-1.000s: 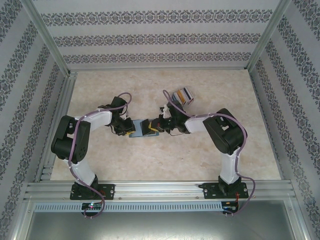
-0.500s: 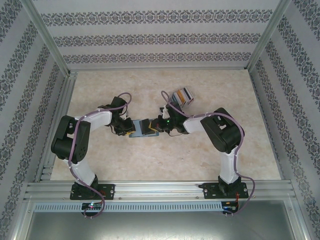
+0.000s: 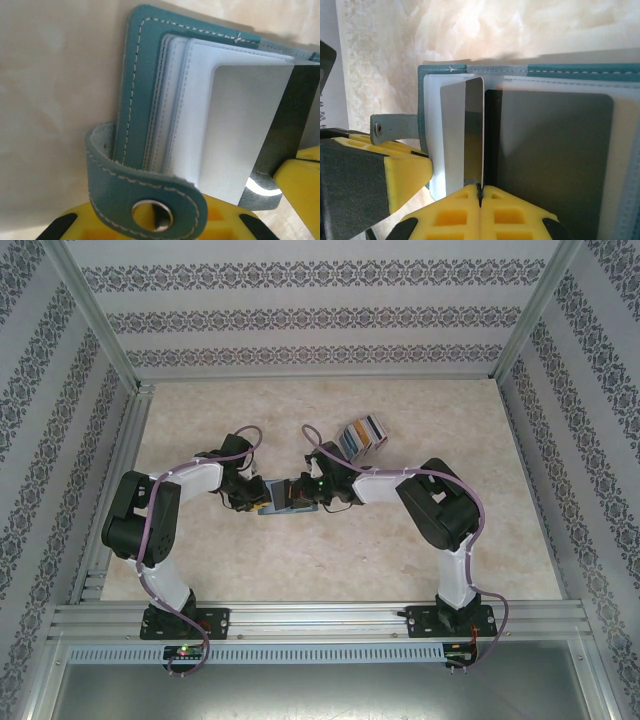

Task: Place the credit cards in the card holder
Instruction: Insert the credit card into the card slot.

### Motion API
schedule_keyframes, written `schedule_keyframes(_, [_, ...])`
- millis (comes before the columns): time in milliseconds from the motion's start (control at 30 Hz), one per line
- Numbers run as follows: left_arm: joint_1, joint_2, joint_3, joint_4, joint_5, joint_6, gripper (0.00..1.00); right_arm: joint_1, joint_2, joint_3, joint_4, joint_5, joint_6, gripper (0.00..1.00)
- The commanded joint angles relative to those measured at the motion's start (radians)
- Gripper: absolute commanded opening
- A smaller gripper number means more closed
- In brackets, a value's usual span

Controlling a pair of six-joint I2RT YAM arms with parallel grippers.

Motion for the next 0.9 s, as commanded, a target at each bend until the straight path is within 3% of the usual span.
schedule_keyframes(0, [0.0,0.016,-0.03,0.028,0.022,0.007,0.2,0.029,0.029,0.038,-0.073,0.044,-0.033,0.08])
schedule_keyframes(500, [0.001,-0.026,-0.03,0.025,0.028,-0.002,0.2,0.062,0.055,0.097,-0.111,0.032,-0.05,0.16])
schedule_keyframes(600, [0.001,-0.062,-0.008,-0.006,0.009,-0.002,0.21,0.058,0.022,0.09,-0.141,0.047,-0.066,0.22])
schedule_keyframes(733, [0.004,-0.126,0.028,-0.051,-0.041,-0.002,0.26,0.057,-0.017,0.09,-0.197,0.076,-0.098,0.3])
schedule_keyframes(867, [0.005,-0.173,0.04,-0.067,-0.096,-0.007,0.32,0.055,-0.039,0.09,-0.231,0.098,-0.122,0.33])
